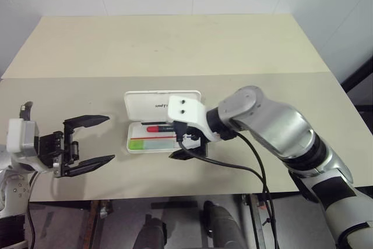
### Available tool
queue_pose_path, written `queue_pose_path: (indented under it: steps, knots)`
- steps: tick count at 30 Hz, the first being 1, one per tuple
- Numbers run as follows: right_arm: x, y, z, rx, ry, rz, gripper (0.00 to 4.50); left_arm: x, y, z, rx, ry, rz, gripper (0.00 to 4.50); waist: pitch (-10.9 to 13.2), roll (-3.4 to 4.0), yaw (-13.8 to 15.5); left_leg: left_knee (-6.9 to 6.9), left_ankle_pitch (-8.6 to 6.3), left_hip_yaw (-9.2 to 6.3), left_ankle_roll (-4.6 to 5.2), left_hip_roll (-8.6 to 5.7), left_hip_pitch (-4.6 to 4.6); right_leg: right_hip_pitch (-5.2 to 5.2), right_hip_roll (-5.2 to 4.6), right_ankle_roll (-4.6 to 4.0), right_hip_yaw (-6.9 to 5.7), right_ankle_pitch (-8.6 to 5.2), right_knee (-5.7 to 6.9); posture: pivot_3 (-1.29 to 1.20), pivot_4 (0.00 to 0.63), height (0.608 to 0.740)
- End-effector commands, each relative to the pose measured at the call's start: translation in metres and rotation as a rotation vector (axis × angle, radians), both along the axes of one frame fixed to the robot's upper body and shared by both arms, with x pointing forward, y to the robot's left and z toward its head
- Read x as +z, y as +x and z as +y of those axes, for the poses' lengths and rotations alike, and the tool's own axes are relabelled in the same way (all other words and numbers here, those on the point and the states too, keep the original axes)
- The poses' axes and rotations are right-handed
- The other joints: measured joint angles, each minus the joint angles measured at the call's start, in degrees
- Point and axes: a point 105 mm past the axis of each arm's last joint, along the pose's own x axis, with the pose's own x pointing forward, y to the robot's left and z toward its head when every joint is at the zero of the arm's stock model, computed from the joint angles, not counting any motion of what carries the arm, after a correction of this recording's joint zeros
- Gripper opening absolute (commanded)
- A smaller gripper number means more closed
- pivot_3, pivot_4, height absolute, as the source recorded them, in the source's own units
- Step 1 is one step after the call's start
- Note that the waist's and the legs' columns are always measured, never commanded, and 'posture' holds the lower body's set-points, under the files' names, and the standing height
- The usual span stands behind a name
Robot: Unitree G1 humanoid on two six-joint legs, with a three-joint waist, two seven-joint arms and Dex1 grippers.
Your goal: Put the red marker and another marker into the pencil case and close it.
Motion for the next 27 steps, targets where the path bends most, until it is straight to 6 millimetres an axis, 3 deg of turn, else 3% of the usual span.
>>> queue_pose_path:
  steps: [1, 5, 12, 14, 18, 27]
  knots:
    - [0.010, 0.017, -0.024, -0.152, 0.041, -0.096, 4.47, 0.010, 0.001, -0.018, -0.046, -0.016, -0.029, 4.50, 0.00, 0.00, 0.11, 0.03, 0.00, 0.00, 0.00, -0.01, 0.00, 0.00, 0.00, 0.00, 0.00, 0.00, 0.00, 0.00, 0.150, 0.740]
    - [0.014, 0.034, -0.053, -0.306, 0.082, -0.182, 4.47, 0.015, 0.002, -0.033, -0.079, -0.042, -0.024, 4.50, -0.01, -0.02, 0.52, 0.04, 0.00, 0.01, 0.01, -0.03, -0.02, 0.04, -0.02, 0.03, 0.03, 0.02, -0.04, 0.00, 0.150, 0.740]
    - [0.025, 0.049, -0.088, -0.579, 0.275, -0.249, 4.47, 0.012, -0.004, -0.032, -0.104, 0.001, -0.008, 4.50, -0.02, -0.03, 0.46, 0.03, 0.00, 0.08, 0.01, -0.02, 0.01, 0.02, 0.02, 0.03, 0.09, 0.02, 0.00, 0.00, 0.150, 0.740]
    - [0.017, 0.055, -0.103, -0.690, 0.304, -0.251, 4.47, 0.011, -0.004, -0.032, -0.109, 0.005, 0.013, 4.50, -0.02, -0.03, 0.74, 0.07, 0.00, 0.07, 0.02, -0.03, 0.00, 0.05, 0.02, 0.04, 0.09, 0.03, 0.00, 0.00, 0.150, 0.740]
    - [-0.020, 0.059, -0.135, -0.897, 0.285, -0.199, 4.47, 0.006, 0.000, -0.031, -0.083, 0.020, 0.023, 4.50, -0.02, -0.03, 1.40, 0.06, 0.00, 0.07, 0.04, -0.04, 0.02, 0.11, 0.02, 0.05, 0.11, 0.04, -0.05, 0.00, 0.150, 0.740]
    - [-0.058, 0.064, -0.166, -1.138, 0.322, -0.109, 4.47, 0.001, -0.005, -0.019, -0.006, -0.039, -0.007, 4.50, -0.02, -0.03, 1.13, 0.07, 0.01, 0.15, 0.06, -0.04, 0.09, 0.11, 0.05, 0.05, 0.19, 0.09, 0.01, 0.00, 0.150, 0.740]
